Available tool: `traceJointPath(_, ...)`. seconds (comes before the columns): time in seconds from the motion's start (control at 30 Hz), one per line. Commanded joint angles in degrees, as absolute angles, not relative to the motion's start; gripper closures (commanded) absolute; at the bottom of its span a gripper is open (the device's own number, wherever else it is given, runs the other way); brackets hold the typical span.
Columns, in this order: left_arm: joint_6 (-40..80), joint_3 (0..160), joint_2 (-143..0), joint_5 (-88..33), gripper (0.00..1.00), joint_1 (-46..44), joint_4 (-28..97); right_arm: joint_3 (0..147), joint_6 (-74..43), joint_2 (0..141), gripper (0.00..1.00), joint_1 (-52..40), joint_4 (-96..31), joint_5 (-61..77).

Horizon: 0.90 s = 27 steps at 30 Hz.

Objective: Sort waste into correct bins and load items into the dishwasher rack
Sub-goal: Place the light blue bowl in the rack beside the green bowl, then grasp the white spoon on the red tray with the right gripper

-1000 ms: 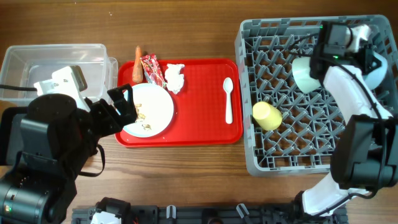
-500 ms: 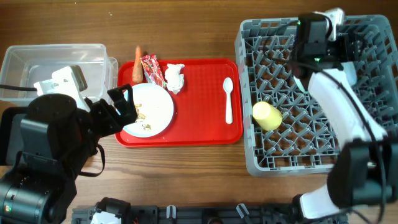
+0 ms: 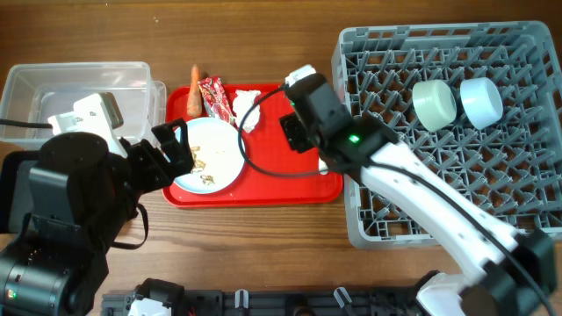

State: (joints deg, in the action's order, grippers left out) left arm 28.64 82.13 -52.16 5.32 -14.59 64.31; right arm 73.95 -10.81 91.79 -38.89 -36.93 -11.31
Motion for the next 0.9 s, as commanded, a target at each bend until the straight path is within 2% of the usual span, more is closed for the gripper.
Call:
traceJointPath(0.0, 28.8, 82.1, -51.9, 6.1, 0.0, -14.2, 64.2, 73.8, -22.3, 99.6, 0.28, -38.3, -37.6, -5.4)
traceJointPath(0.1, 28.8, 82.1, -51.9, 6.1, 0.0, -14.2, 64.2, 73.8, -26.7, 105.3, 0.31, -35.6, -38.2, -9.9)
traceJointPath(0.23, 28.8, 82.1, -51.9, 6.1, 0.0, -14.2, 64.2, 73.8, -27.0, 110.8, 0.35, -30.7, -36.0, -9.3)
traceJointPath(0.27, 28.8, 82.1, -51.9, 6.1, 0.0, -14.2, 64.2, 73.8, -26.7, 111.7, 0.37, -30.0, -35.5, -7.0)
traceJointPath(0.37, 28.8, 82.1, -51.9, 6.1, 0.0, -14.2, 64.2, 73.8, -22.5, 113.9, 0.52, -28.9, -34.3, -0.1)
traceJointPath(0.63, 28.8, 82.1, -51.9, 6.1, 0.0, -14.2, 64.2, 73.8, -22.0, 114.7, 0.53, -29.1, -38.9, -0.3)
traceJointPath(0.67, 28.8, 82.1, -51.9, 6.1, 0.0, -14.2, 64.2, 73.8, -22.0, 114.7, 0.71, -29.3, -39.1, -0.2)
traceJointPath(0.73, 28.8, 82.1, -51.9, 6.1, 0.0, -14.2, 64.2, 73.8, -20.4, 114.6, 0.89, -29.5, -39.2, 0.6)
traceJointPath(0.8, 28.8, 82.1, -51.9, 6.1, 0.0, -14.2, 64.2, 74.0, -19.6, 113.8, 0.95, -29.8, -39.5, 1.2)
traceJointPath(0.87, 28.8, 82.1, -51.9, 6.1, 0.0, -14.2, 64.2, 74.0, -19.5, 111.5, 0.96, -29.8, -39.5, 2.1)
